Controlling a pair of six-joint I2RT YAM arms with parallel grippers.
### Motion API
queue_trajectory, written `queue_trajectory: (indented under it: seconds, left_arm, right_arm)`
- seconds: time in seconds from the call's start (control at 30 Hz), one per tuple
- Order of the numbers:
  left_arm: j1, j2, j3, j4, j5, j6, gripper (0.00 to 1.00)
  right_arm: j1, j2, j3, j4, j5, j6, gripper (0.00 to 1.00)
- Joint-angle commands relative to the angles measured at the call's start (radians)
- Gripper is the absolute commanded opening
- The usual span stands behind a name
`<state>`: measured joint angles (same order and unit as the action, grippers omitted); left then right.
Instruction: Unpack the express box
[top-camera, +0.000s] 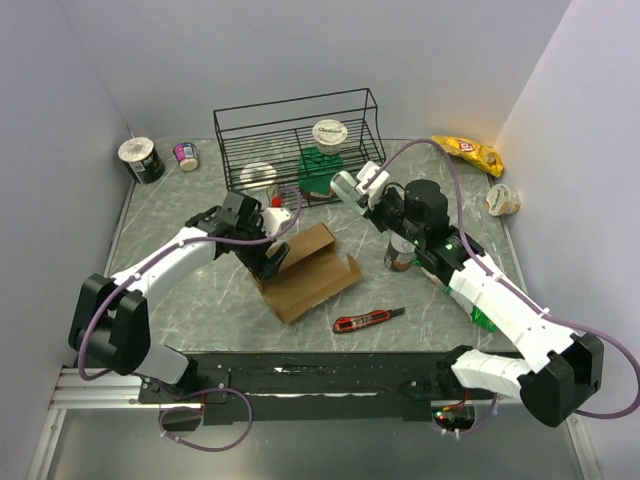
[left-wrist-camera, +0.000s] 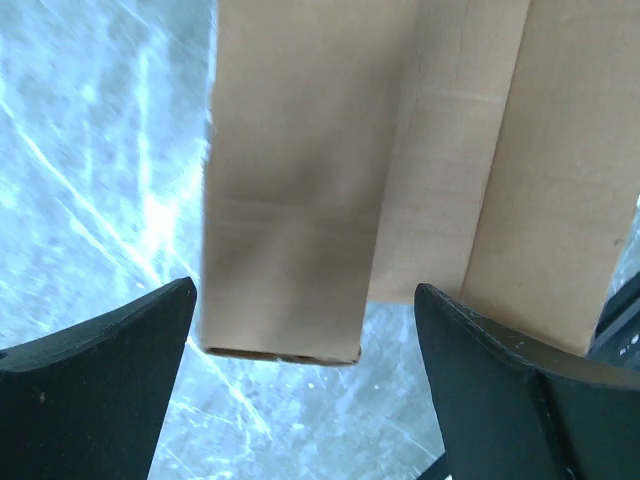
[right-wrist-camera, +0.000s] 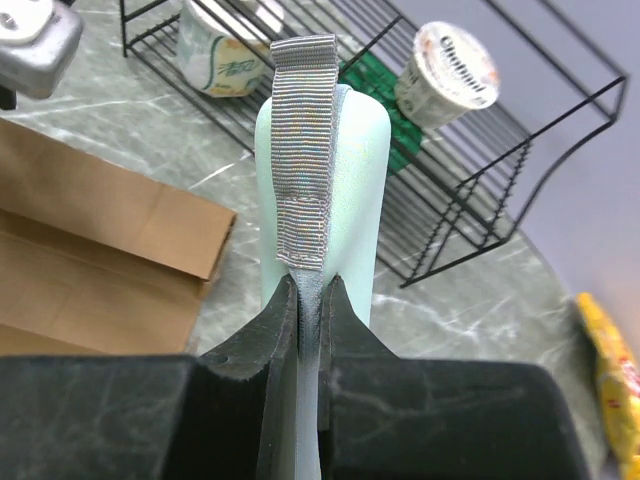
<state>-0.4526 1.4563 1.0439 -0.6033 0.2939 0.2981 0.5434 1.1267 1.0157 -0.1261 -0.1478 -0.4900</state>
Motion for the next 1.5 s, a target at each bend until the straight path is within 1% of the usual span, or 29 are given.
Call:
queue_trajectory:
  seconds: [0.0, 0.13, 0.17, 0.23, 0.27, 0.3, 0.43, 0.53, 0.57, 0.6, 0.63, 0.7, 0.8, 0.87, 0.93, 0.97, 1.0, 1.07, 1.1, 1.13, 1.17, 1.2, 1.23, 1.27, 1.33, 1.37, 1.4, 1.43, 1.47]
  left_arm:
    - [-0.003, -0.037, -0.033, -0.003, 0.01, 0.007, 0.96]
    - [0.002, -0.111, -0.015, -0.015, 0.065, 0.026, 0.96]
    - [0.002, -0.146, -0.012, -0.015, 0.073, 0.03, 0.96]
    - [0.003, -0.172, -0.004, -0.021, 0.074, 0.018, 0.97]
    - [0.003, -0.189, -0.005, -0.026, 0.076, 0.013, 0.97]
    - [0.005, -0.198, -0.007, -0.023, 0.053, 0.006, 0.96]
    - [0.02, -0.223, -0.03, -0.016, -0.018, -0.034, 0.96]
    - [0.049, -0.238, -0.051, -0.01, -0.009, -0.056, 0.96]
    - [0.057, -0.243, -0.057, -0.01, -0.004, -0.059, 0.97]
    - [0.071, -0.24, -0.059, -0.007, 0.004, -0.065, 0.96]
    - [0.08, -0.241, -0.061, -0.004, 0.008, -0.077, 0.97]
    - [0.097, -0.235, -0.056, -0.004, 0.014, -0.083, 0.96]
    - [0.104, -0.228, -0.036, -0.003, -0.005, -0.08, 0.96]
    - [0.109, -0.209, -0.009, -0.006, -0.012, -0.077, 0.97]
    - [0.117, -0.194, 0.014, -0.009, -0.022, -0.08, 0.96]
    - [0.12, -0.177, 0.045, -0.009, -0.028, -0.083, 0.97]
    - [0.127, -0.169, 0.06, -0.009, -0.051, -0.085, 0.96]
    - [0.144, -0.151, 0.109, 0.0, -0.064, -0.096, 0.96]
    - [0.17, -0.146, 0.125, 0.005, -0.064, -0.103, 0.96]
    - [0.19, -0.139, 0.143, 0.011, -0.055, -0.125, 0.97]
    - [0.209, -0.126, 0.18, 0.02, -0.047, -0.141, 0.96]
    - [0.248, -0.114, 0.203, 0.023, -0.039, -0.157, 0.96]
    - [0.267, -0.103, 0.228, 0.025, -0.021, -0.195, 0.96]
    - [0.3, -0.076, 0.284, 0.02, -0.013, -0.214, 0.96]
    - [0.328, -0.028, 0.35, 0.007, -0.009, -0.267, 0.96]
    - [0.341, -0.011, 0.423, 0.004, -0.006, -0.283, 0.96]
    - [0.363, 0.004, 0.461, -0.004, -0.001, -0.29, 0.96]
    - [0.373, 0.037, 0.5, -0.006, 0.005, -0.336, 0.97]
    - [0.391, 0.056, 0.586, -0.012, 0.011, -0.346, 0.97]
  right_arm:
    - [0.001, 0.027, 0.046, 0.12, 0.023, 0.057, 0.0]
    - [-0.008, 0.099, 0.089, 0.114, 0.073, 0.091, 0.0]
    - [-0.008, 0.134, 0.105, 0.109, 0.118, 0.096, 0.0]
    - [-0.014, 0.175, 0.121, 0.089, 0.148, 0.12, 0.0]
    - [-0.022, 0.215, 0.13, 0.083, 0.198, 0.132, 0.0]
    - [-0.032, 0.235, 0.136, 0.065, 0.211, 0.148, 0.0]
    - [-0.095, 0.341, 0.194, -0.016, 0.228, 0.264, 0.0]
    - [-0.126, 0.395, 0.207, -0.059, 0.189, 0.332, 0.0]
    - [-0.134, 0.415, 0.21, -0.075, 0.156, 0.343, 0.07]
    - [-0.138, 0.424, 0.215, -0.087, 0.125, 0.352, 0.34]
    - [-0.143, 0.43, 0.218, -0.099, 0.056, 0.361, 0.46]
    - [-0.146, 0.436, 0.247, -0.136, 0.018, 0.355, 0.64]
    - [-0.149, 0.413, 0.294, -0.147, 0.002, 0.332, 0.73]
    - [-0.155, 0.392, 0.345, -0.173, 0.008, 0.321, 0.77]
    - [-0.181, 0.386, 0.394, -0.257, -0.001, 0.335, 0.79]
    - [-0.189, 0.389, 0.453, -0.294, 0.051, 0.355, 0.8]
    - [-0.192, 0.395, 0.486, -0.396, 0.091, 0.372, 0.8]
    - [-0.192, 0.413, 0.568, -0.49, 0.201, 0.421, 0.82]
    - [-0.192, 0.418, 0.589, -0.541, 0.299, 0.435, 0.85]
    - [-0.195, 0.423, 0.607, -0.605, 0.339, 0.444, 0.87]
    - [-0.2, 0.423, 0.624, -0.634, 0.373, 0.449, 0.88]
    - [-0.201, 0.418, 0.624, -0.653, 0.43, 0.45, 0.9]
    - [-0.213, 0.409, 0.615, -0.659, 0.45, 0.452, 0.91]
    - [-0.224, 0.372, 0.583, -0.652, 0.468, 0.452, 0.91]
    - [-0.265, 0.328, 0.558, -0.623, 0.467, 0.444, 0.95]
    - [-0.281, 0.294, 0.561, -0.619, 0.47, 0.442, 0.97]
    - [-0.292, 0.283, 0.573, -0.619, 0.475, 0.447, 0.97]
    - [-0.304, 0.275, 0.592, -0.618, 0.491, 0.446, 0.98]
    - [-0.319, 0.265, 0.631, -0.601, 0.508, 0.442, 0.98]
